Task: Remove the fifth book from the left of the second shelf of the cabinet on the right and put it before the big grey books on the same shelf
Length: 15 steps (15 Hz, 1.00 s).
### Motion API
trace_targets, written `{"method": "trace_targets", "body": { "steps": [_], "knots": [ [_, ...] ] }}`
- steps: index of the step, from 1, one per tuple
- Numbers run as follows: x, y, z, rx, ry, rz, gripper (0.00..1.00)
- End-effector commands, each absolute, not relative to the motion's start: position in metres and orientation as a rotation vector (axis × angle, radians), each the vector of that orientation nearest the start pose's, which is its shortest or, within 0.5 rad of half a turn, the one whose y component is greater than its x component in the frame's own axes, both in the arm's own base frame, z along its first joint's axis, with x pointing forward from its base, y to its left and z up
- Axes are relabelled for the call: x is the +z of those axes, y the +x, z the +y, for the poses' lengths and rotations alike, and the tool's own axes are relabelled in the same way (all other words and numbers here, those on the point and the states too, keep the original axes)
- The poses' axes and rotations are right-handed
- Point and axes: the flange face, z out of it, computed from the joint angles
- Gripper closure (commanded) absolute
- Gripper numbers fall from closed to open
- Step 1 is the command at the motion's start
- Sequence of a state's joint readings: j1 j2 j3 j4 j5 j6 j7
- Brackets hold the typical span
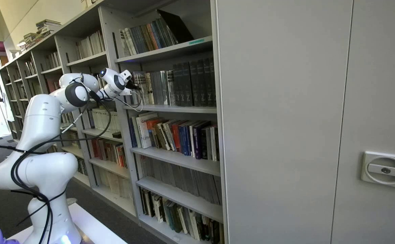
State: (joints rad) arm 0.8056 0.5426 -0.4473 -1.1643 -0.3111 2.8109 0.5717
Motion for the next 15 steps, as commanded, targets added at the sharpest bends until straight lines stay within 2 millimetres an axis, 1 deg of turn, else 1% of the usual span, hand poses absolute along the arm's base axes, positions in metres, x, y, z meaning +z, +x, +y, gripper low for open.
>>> {"method": "trace_targets", "body": {
  "steps": [1, 7, 11, 15],
  "knots": [
    [0.644, 0.647, 0.375, -1.681, -2.501, -0.255, 0.97],
    [0.649, 0.642, 0.362, -1.674, -2.517, -0.242, 0.97],
    [0.648, 0.629, 0.357, -1.622, -2.522, -0.295, 0.97],
    [0.652, 0.610, 0.354, -1.569, -2.523, -0.327, 0.97]
  ]
}}
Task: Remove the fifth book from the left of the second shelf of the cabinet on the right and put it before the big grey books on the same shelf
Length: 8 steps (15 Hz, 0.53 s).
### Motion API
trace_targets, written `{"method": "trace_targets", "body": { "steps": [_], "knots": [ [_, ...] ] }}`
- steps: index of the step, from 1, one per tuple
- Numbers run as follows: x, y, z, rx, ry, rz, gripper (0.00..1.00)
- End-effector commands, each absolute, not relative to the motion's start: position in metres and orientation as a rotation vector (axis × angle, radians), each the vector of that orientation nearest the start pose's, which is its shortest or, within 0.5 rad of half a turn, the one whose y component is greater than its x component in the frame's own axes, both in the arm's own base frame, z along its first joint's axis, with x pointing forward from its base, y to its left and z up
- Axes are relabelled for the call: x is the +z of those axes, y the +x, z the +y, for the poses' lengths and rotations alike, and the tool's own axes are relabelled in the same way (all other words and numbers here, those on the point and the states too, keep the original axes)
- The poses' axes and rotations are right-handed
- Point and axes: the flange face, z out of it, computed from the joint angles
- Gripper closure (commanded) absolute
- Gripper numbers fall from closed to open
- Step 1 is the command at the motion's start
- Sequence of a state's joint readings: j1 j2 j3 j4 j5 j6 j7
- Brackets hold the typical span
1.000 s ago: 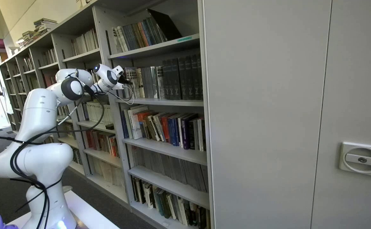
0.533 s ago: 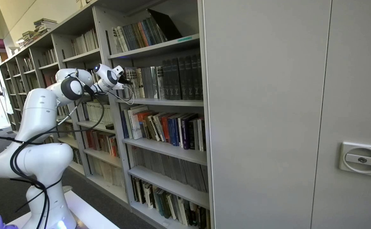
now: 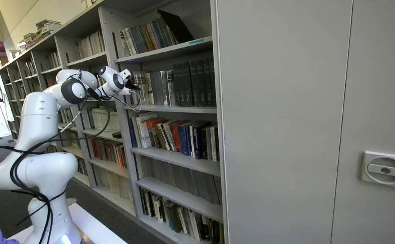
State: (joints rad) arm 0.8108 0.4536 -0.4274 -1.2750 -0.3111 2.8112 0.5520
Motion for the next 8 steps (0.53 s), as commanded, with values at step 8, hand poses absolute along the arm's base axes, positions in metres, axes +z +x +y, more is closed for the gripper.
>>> {"method": "trace_targets", "body": {
  "steps": [8],
  "knots": [
    [0.668, 0.585, 0.334, -1.535, -2.536, -0.346, 0.97]
  ]
}}
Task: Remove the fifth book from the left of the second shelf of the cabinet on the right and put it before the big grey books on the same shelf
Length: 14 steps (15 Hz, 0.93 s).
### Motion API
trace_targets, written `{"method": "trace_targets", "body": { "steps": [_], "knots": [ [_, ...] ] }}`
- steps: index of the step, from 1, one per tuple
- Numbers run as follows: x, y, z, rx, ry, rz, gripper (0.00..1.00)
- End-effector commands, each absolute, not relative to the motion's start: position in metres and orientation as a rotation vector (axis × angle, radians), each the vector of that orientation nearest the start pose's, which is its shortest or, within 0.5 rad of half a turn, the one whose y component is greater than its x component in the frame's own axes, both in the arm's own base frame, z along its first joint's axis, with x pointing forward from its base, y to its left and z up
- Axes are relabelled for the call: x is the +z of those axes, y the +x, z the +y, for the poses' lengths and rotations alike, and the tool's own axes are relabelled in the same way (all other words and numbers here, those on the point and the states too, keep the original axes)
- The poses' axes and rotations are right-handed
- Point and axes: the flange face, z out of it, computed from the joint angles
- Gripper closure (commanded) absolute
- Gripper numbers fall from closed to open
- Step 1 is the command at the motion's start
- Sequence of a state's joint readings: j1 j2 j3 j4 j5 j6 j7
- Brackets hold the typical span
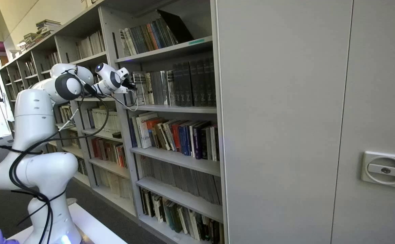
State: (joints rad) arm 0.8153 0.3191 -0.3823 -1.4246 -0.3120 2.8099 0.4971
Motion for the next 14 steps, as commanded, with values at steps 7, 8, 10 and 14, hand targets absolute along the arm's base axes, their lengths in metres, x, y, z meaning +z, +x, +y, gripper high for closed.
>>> {"method": "trace_targets", "body": {
  "steps": [7, 8, 10, 14],
  "knots": [
    [0.679, 0.569, 0.315, -1.537, -2.561, -0.283, 0.97],
    [0.679, 0.568, 0.313, -1.540, -2.565, -0.268, 0.97],
    [0.678, 0.563, 0.308, -1.544, -2.573, -0.243, 0.97],
    [0.676, 0.554, 0.302, -1.546, -2.568, -0.172, 0.97]
  ]
}}
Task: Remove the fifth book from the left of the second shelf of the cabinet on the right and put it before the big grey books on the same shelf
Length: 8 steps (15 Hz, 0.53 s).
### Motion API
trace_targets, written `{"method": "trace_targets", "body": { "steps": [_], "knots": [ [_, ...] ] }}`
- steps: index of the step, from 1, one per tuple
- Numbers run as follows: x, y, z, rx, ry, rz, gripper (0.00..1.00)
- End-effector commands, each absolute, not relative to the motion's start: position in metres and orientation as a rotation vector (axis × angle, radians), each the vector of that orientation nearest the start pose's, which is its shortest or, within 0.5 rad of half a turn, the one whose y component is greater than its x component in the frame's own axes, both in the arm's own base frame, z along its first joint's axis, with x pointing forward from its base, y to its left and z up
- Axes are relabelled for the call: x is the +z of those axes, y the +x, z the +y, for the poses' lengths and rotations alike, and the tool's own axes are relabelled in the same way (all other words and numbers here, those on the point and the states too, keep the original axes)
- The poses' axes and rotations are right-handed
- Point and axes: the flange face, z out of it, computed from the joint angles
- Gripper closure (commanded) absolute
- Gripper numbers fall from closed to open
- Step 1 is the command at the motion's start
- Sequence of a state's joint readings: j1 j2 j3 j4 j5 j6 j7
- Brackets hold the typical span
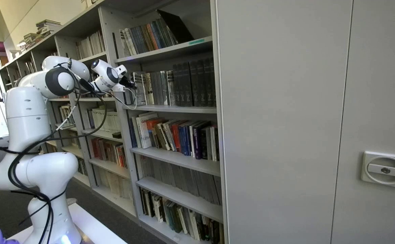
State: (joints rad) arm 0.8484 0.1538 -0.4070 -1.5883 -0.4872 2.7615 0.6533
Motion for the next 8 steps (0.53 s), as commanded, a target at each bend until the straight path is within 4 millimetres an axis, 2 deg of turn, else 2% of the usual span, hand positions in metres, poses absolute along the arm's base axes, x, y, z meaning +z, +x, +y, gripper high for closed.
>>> {"method": "trace_targets", "body": {
  "steps": [1, 4, 8],
  "knots": [
    [0.676, 0.551, 0.300, -1.542, -2.567, -0.155, 0.97],
    [0.675, 0.539, 0.298, -1.536, -2.561, -0.120, 0.97],
    [0.685, 0.522, 0.295, -1.576, -2.532, -0.098, 0.97]
  ]
}}
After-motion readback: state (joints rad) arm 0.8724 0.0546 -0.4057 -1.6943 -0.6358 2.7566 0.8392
